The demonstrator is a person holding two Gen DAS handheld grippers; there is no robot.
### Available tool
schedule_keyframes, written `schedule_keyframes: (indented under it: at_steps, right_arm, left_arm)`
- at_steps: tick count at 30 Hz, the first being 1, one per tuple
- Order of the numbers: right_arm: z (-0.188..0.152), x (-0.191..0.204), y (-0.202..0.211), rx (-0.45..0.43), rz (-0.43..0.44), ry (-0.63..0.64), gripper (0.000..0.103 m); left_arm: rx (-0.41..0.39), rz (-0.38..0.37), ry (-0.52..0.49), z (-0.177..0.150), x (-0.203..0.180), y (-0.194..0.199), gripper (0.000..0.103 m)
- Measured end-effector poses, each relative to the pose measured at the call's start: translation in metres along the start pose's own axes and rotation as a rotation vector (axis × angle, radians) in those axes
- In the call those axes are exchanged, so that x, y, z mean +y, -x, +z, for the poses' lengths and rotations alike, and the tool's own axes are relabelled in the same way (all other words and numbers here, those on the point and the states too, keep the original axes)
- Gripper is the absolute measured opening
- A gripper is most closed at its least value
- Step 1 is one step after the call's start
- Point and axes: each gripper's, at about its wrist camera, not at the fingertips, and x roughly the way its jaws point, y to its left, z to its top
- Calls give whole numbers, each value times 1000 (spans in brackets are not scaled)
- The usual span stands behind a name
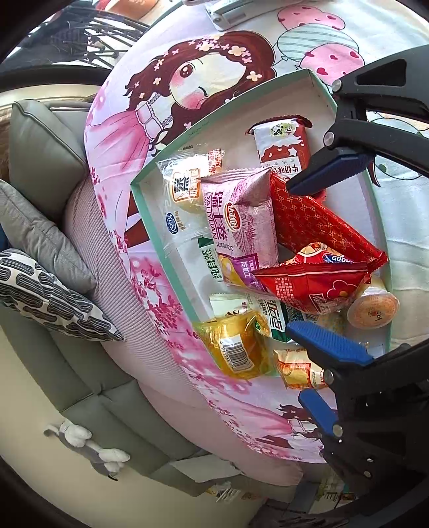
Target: Organize snacks
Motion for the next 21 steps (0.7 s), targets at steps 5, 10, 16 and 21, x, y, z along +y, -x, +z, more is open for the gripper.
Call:
schedule_keyframes:
  at_steps: [5,10,16,21]
  right_arm:
    - [-3,7,5,-21,-4,27,97]
    - [-11,15,11,-53,6,51,103]
    - [-29,27,12,-45,-10,106,103]
    - [-49,39,13,-38,-33,179,103]
  left_arm:
    - [-9,53,24,-10,17,7,62]
    - [-15,105,93,-23,46,14,78]
    - [-30,174,219,-41,88,22,95]
    - [-20,182,276,-60,107,24,98]
